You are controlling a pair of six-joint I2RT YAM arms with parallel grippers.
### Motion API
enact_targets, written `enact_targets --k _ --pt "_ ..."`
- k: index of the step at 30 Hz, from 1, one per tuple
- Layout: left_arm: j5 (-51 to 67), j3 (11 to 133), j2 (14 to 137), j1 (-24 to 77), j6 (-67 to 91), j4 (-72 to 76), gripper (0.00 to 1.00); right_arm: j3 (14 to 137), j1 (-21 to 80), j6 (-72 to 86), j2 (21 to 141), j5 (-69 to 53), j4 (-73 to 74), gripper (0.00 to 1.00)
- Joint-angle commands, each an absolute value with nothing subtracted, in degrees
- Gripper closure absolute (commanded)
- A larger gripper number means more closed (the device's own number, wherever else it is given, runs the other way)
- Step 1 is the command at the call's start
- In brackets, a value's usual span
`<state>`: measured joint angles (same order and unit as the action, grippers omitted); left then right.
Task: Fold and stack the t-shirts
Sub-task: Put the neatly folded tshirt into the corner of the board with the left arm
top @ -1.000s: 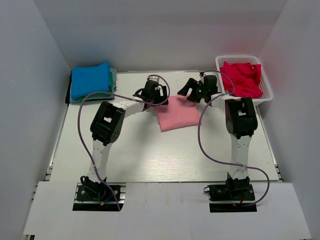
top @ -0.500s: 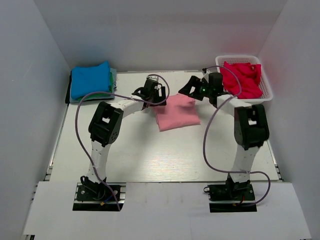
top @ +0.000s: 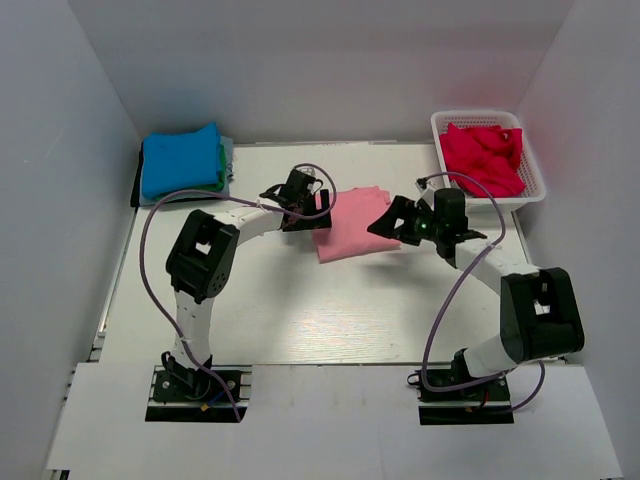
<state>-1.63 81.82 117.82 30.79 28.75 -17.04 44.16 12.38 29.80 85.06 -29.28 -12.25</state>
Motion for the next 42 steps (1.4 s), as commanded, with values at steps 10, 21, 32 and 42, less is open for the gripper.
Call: enact_targets --k 10,21,32,42 --pt "4.83 86.12 124.71 31.55 33.13 -13.78 0.40 42.37 11.87 28.91 78.75 -26.81 -12.22 0.10" --pt "-8.16 93.60 127.10 32.78 24.45 -21.70 1.00 41.57 10.64 27.51 76.12 -22.85 -10.37 0.10" --pt "-22.85 94.75 113.92 29.44 -0.51 -21.27 1.00 39.46 9.67 23.82 72.51 -15.30 -8.09 0.10" --pt "-26.46 98.96 112.06 21.46 -17.13 -19.51 1.00 40.95 9.05 23.29 76.20 -13.10 -5.98 0.10"
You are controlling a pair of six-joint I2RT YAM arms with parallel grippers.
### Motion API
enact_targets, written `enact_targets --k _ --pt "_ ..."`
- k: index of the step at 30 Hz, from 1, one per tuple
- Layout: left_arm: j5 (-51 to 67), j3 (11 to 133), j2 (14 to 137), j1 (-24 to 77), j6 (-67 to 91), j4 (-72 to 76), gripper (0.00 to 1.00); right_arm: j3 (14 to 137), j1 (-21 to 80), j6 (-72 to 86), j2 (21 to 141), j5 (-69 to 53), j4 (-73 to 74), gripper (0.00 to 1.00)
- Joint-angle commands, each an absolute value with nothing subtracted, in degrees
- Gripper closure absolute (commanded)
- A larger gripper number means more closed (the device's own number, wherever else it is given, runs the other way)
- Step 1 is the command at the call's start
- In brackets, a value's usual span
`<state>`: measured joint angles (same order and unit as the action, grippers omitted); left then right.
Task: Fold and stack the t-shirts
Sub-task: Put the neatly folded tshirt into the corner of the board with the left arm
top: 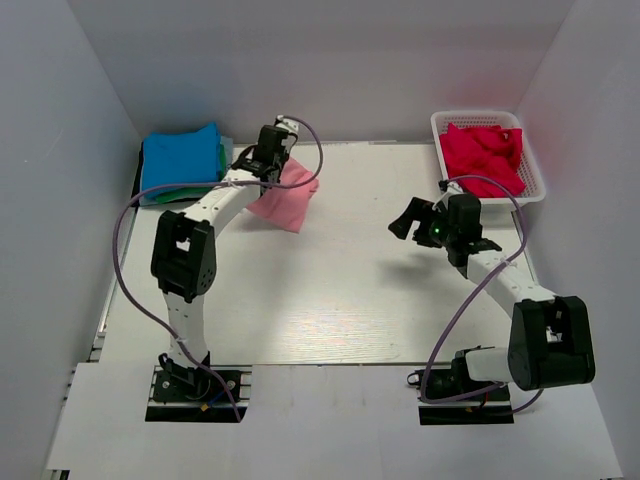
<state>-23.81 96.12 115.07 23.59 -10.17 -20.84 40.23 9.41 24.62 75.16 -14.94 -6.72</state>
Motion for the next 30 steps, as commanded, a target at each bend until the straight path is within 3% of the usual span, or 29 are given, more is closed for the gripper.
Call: enact_targets --k 1,11,18,30 --pt "-26.46 98.96 112.06 20.92 -18.62 -19.51 1.00 40.96 9.05 23.12 76.46 -12.92 -5.80 0.10" --pt "-25.67 108.36 113.81 15.56 -26.89 -21.17 1.00 42.36 9.05 22.77 79.89 -12.13 -4.22 0.10" --pt "-18.64 115.21 113.73 12.31 -26.89 -25.05 1.00 43.68 8.96 22.85 82.61 -11.60 -3.08 0.10" --pt "-18.54 121.37 113.64 8.00 -26.37 -26.54 1.00 44.56 8.88 23.47 85.16 -12.74 -2.55 0.10"
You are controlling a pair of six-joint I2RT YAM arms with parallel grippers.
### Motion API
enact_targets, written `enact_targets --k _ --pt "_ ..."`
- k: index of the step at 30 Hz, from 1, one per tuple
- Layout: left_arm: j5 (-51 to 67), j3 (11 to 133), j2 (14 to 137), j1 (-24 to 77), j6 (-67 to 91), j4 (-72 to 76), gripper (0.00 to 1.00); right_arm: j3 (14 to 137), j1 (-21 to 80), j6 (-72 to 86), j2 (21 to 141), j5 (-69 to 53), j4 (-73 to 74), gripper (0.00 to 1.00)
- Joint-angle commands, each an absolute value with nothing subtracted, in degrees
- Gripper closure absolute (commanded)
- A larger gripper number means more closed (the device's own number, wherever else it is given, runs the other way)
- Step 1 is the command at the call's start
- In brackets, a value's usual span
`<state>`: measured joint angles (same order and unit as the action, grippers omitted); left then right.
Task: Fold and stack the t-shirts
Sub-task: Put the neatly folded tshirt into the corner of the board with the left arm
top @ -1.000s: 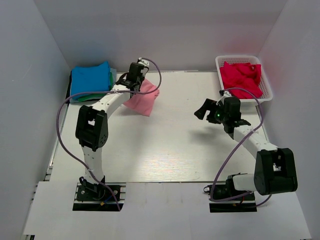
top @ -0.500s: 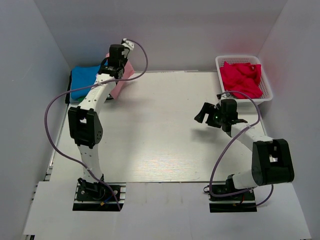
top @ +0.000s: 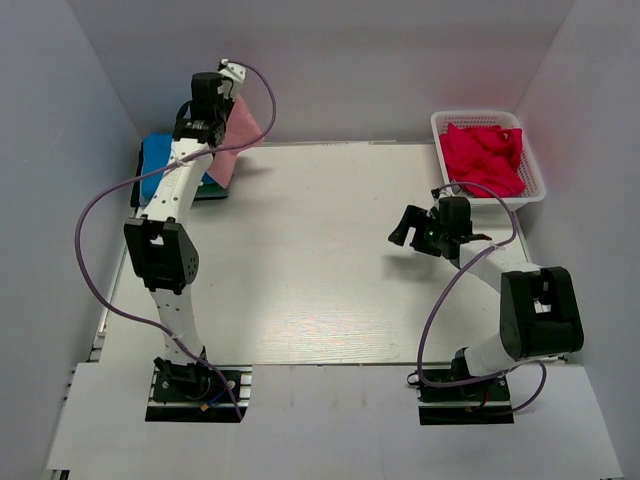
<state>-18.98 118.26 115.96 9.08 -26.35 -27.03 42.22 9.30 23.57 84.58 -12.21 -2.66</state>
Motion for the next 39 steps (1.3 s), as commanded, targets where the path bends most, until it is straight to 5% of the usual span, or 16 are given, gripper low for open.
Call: enact_targets --k 1,22,35,36,38,39 --pt "-17.94 121.38 113.64 7.48 -26.37 -26.54 1.00 44.65 8.96 23.38 85.43 -12.83 -2.46 0.10" --pt "-20.82 115.06 112.50 -0.61 -23.20 -20.05 1.00 47.98 9.05 23.47 91.49 -16.17 -1.58 0.10" --pt "-26.02 115.49 124.80 -5.79 -24.08 -9.67 1.00 53.08 8.97 22.50 93.69 -15.29 3.78 0.10" --pt "-26.02 116.01 125.85 -6.41 -24.08 -9.15 0.96 53.26 9.05 22.50 93.87 -15.12 4.13 0.10" --pt "-28.38 115.41 126.47 -6.94 -24.08 -6.44 0.52 53.61 9.23 22.50 94.04 -14.77 4.31 0.10" --pt "-29.52 115.40 126.47 -6.94 -24.08 -5.63 0.38 53.87 9.23 22.41 93.96 -14.77 4.39 0.10"
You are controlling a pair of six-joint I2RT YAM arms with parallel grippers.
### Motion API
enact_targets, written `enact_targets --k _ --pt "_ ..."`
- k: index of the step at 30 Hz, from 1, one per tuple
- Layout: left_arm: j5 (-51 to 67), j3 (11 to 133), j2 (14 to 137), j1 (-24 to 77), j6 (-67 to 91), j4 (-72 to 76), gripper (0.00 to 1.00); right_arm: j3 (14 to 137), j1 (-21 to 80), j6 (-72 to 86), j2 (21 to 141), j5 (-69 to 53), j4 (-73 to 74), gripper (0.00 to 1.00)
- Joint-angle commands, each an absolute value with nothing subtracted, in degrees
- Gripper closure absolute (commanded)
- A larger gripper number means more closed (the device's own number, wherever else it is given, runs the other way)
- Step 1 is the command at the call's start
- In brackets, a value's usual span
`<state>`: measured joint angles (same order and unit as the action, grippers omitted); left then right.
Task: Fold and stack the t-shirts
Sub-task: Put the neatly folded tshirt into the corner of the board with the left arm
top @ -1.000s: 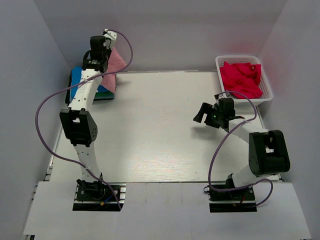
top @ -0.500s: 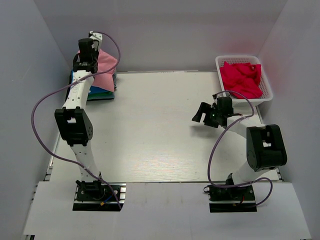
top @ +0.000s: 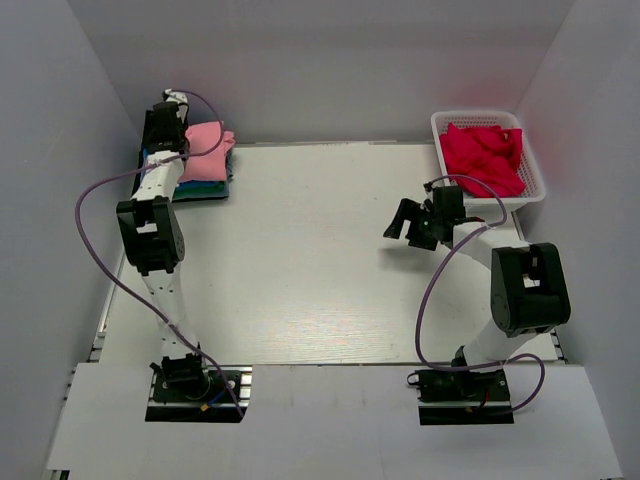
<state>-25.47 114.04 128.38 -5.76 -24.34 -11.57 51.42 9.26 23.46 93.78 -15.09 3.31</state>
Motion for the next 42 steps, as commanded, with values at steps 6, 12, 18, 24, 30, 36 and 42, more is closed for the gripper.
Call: enact_targets --k 6,12,18,24,30,36,42 --pt "-35.42 117.25 126.66 -6.94 -21.28 -5.44 0.00 53.88 9.23 22.59 91.68 -14.50 5.36 0.10" --pt "-25.54 113.39 117.62 -5.54 -10.82 -13.79 0.00 50.19 9.23 23.38 83.95 -13.98 4.22 0.10" --pt "-3.57 105.39 106.01 -5.01 2.00 -20.20 0.00 41.85 9.14 23.64 70.43 -14.06 4.57 0.10" --pt "15.11 80.11 87.42 0.60 16.33 -7.07 0.00 33.23 9.14 24.96 57.23 -11.69 1.94 0.10" --pt "18.01 55.75 74.02 9.56 26.09 4.02 0.00 30.16 9.05 24.17 50.28 -11.78 3.61 0.10" --pt "18.37 36.31 64.09 14.76 30.06 7.04 0.00 25.41 9.05 25.40 49.13 -12.56 0.88 0.10" --pt "12.49 35.16 59.95 16.61 28.39 2.56 0.00 23.38 8.97 26.28 48.25 -11.51 -2.89 0.10"
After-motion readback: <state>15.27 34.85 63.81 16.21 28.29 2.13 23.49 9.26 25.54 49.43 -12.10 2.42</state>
